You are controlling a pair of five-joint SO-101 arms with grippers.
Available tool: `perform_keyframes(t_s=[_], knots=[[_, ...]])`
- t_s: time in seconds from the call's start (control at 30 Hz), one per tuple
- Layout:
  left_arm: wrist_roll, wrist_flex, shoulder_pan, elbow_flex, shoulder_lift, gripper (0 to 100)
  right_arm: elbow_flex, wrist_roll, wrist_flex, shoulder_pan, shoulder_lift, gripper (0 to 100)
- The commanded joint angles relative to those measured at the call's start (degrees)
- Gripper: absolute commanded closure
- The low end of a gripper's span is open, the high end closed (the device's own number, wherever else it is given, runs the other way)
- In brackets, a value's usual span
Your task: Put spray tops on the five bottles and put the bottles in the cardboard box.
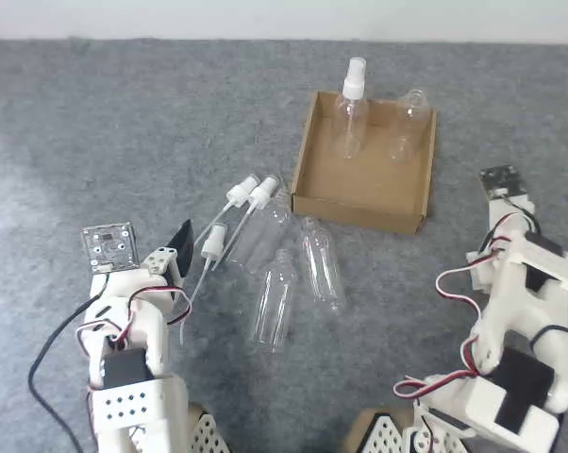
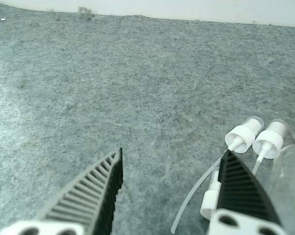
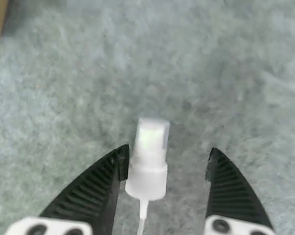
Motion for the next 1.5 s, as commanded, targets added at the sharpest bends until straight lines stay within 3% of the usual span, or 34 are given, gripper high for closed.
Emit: perform_keyframes(t_s=[0.0, 0.1, 0.27, 0.6, 0.9, 1.07, 1.17, 1.37, 1.47], knots=[[-0.26, -1.49, 0.18, -0.48, -0.09, 70, -4.66, -1.32, -1.71, -2.24, 3.3, 77.9], [-0.26, -1.49, 0.18, -0.48, -0.09, 70, -6.77, -1.67, -1.63, -2.15, 8.22, 81.8], [-0.35, -1.49, 0.18, -0.48, -0.09, 70, -8.62, -1.76, -2.15, -0.31, 11.91, 99.8], [-0.44, -1.49, 0.18, -0.48, -0.09, 70, -9.14, -1.76, 1.36, -0.4, -4.18, 99.4], [-0.53, -1.49, 0.18, -0.48, -0.09, 70, -9.32, -0.79, 9.1, -8.75, -25.8, 99.3], [-0.53, -1.49, 0.09, -0.48, -0.09, 70, -10.81, 11.43, -0.48, -14.55, -35.56, 99.3], [-0.53, -1.49, 0.09, -0.48, -0.09, 70, -10.81, 4.04, -9.27, -18.15, -38.64, 99.3], [-0.53, -1.49, 0.09, -0.48, -0.09, 70, -11.52, -27.25, -33.63, -19.12, -33.19, 99.3], [-0.53, -1.49, 0.09, -0.48, -0.09, 70, -11.6, -32.62, -46.11, -19.38, -27.03, 99.3]])
